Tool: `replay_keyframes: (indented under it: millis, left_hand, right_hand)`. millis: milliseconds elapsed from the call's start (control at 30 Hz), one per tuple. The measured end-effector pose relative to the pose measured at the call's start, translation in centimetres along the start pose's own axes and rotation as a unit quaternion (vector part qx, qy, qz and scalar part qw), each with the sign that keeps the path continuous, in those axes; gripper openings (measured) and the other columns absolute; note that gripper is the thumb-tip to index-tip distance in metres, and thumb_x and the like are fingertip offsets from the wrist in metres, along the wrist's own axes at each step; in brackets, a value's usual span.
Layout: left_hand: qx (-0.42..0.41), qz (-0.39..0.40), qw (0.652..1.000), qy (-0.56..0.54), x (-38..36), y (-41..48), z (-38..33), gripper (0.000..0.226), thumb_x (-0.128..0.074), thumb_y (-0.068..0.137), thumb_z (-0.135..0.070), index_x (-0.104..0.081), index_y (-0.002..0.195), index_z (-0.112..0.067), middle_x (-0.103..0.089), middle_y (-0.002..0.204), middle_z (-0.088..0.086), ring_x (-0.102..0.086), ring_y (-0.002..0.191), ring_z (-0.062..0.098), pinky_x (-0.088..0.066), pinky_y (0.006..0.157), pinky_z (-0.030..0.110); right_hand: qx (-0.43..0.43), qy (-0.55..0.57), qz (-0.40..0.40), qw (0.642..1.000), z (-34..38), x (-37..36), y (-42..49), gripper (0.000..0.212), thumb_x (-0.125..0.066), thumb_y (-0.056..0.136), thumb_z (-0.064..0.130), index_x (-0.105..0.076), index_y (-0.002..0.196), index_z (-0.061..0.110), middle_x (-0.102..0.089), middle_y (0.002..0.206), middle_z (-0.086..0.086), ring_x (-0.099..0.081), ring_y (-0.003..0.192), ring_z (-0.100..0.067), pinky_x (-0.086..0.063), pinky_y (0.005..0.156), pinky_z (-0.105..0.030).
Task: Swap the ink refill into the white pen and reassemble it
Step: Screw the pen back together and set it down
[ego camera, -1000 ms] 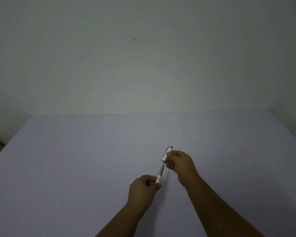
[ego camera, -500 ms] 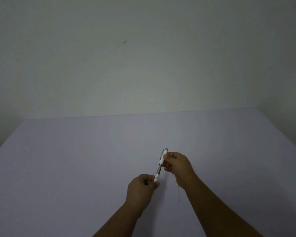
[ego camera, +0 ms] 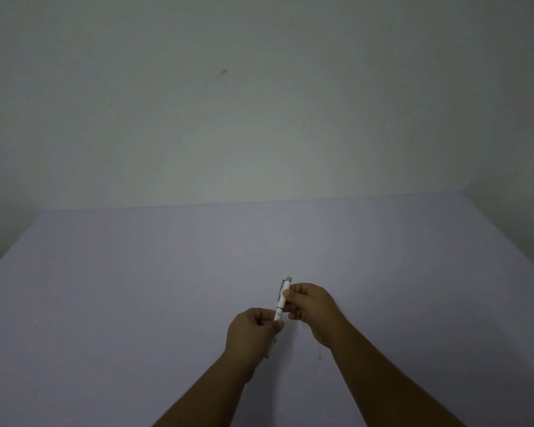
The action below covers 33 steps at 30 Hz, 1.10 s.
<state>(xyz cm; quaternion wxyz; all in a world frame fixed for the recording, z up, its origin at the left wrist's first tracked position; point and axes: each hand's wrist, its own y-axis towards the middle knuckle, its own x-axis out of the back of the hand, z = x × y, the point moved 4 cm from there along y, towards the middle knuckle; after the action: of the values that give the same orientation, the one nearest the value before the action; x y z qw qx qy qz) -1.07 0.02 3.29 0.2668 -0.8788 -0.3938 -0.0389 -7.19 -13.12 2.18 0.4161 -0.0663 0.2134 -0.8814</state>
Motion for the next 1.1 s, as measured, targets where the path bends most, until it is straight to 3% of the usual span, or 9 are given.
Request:
replay_keyframes:
  millis: [133, 233, 333, 433, 633, 800, 967, 1100]
  left_hand:
    - [0.021, -0.002, 1.0, -0.007, -0.2, 0.4, 0.9, 0.003, -0.067, 0.083, -0.017, -0.069, 0.081, -0.017, -0.065, 0.067, 0.004, -0.058, 0.056, 0.015, -0.046, 0.045, 0.021]
    - [0.056, -0.008, 0.998, -0.025, -0.4, 1.1, 2.0, 0.009, -0.068, 0.083, -0.018, -0.069, 0.091, -0.014, -0.067, 0.077, 0.006, -0.06, 0.067, 0.02, -0.054, 0.057, 0.03]
    - [0.078, -0.028, 0.996, -0.021, -0.7, 1.9, 3.2, 0.014, -0.071, 0.079, -0.019, -0.072, 0.092, -0.015, -0.068, 0.078, 0.002, -0.06, 0.069, 0.018, -0.053, 0.058, 0.029]
    - [0.077, -0.065, 0.995, 0.015, -1.2, 2.6, 4.1, 0.012, -0.073, 0.077, -0.022, -0.075, 0.088, -0.018, -0.067, 0.07, -0.008, -0.06, 0.063, 0.009, -0.042, 0.049, 0.017]
    - [0.069, -0.102, 0.988, 0.088, -2.3, 3.7, 4.8, 0.02, -0.077, 0.073, -0.024, -0.07, 0.089, -0.015, -0.063, 0.076, -0.005, -0.058, 0.071, 0.011, -0.04, 0.06, 0.017]
    - [0.069, -0.105, 0.986, 0.107, -2.8, 4.2, 5.4, 0.019, -0.078, 0.072, -0.025, -0.07, 0.085, -0.014, -0.064, 0.077, -0.003, -0.054, 0.067, 0.008, -0.035, 0.051, 0.011]
    - [0.065, -0.102, 0.986, 0.116, -3.2, 4.4, 5.7, 0.018, -0.078, 0.072, -0.024, -0.072, 0.084, -0.012, -0.072, 0.083, 0.003, -0.059, 0.072, 0.012, -0.041, 0.065, 0.021]
    - [0.06, -0.1, 0.986, 0.116, -3.1, 4.5, 5.7, 0.018, -0.078, 0.073, -0.025, -0.071, 0.084, -0.012, -0.064, 0.073, -0.004, -0.054, 0.06, 0.004, -0.033, 0.05, 0.011]
  right_hand:
    - [-0.009, -0.022, -0.007, 1.0, -0.9, -0.1, 0.3, 0.012, -0.059, 0.088, 0.014, -0.067, 0.079, 0.012, -0.07, 0.079, -0.007, -0.064, 0.066, -0.013, -0.053, 0.061, -0.026]
    - [-0.003, -0.085, -0.089, 0.992, -1.5, 1.1, 0.7, 0.014, -0.057, 0.088, 0.02, -0.069, 0.087, 0.013, -0.07, 0.085, -0.007, -0.064, 0.07, -0.015, -0.055, 0.063, -0.025]
    - [-0.005, -0.298, -0.192, 0.935, -2.0, 3.6, 1.0, 0.023, -0.049, 0.091, 0.02, -0.066, 0.097, 0.005, -0.07, 0.097, -0.014, -0.064, 0.091, -0.028, -0.051, 0.08, -0.033]
    - [-0.051, -0.396, -0.198, 0.895, -3.8, 4.8, 0.5, 0.02, -0.049, 0.089, 0.016, -0.062, 0.096, 0.001, -0.07, 0.099, -0.016, -0.065, 0.093, -0.028, -0.047, 0.07, -0.026]
    - [-0.08, -0.398, -0.19, 0.894, -6.9, 4.4, 0.2, 0.021, -0.052, 0.083, 0.012, -0.059, 0.096, -0.002, -0.069, 0.101, -0.02, -0.068, 0.091, -0.034, -0.059, 0.076, -0.038]
    - [-0.065, -0.427, -0.188, 0.882, -7.4, 3.3, 0.3, 0.019, -0.047, 0.088, 0.011, -0.06, 0.097, 0.002, -0.069, 0.104, -0.017, -0.065, 0.097, -0.031, -0.055, 0.078, -0.034]
    - [-0.058, -0.433, -0.167, 0.884, -7.5, 1.9, 0.3, 0.022, -0.048, 0.09, 0.017, -0.061, 0.1, 0.003, -0.069, 0.105, -0.016, -0.065, 0.098, -0.031, -0.056, 0.082, -0.036]
    - [-0.059, -0.423, -0.166, 0.889, -7.6, 1.5, 0.2, 0.023, -0.048, 0.089, 0.018, -0.062, 0.1, 0.004, -0.069, 0.105, -0.015, -0.065, 0.098, -0.031, -0.055, 0.084, -0.037]
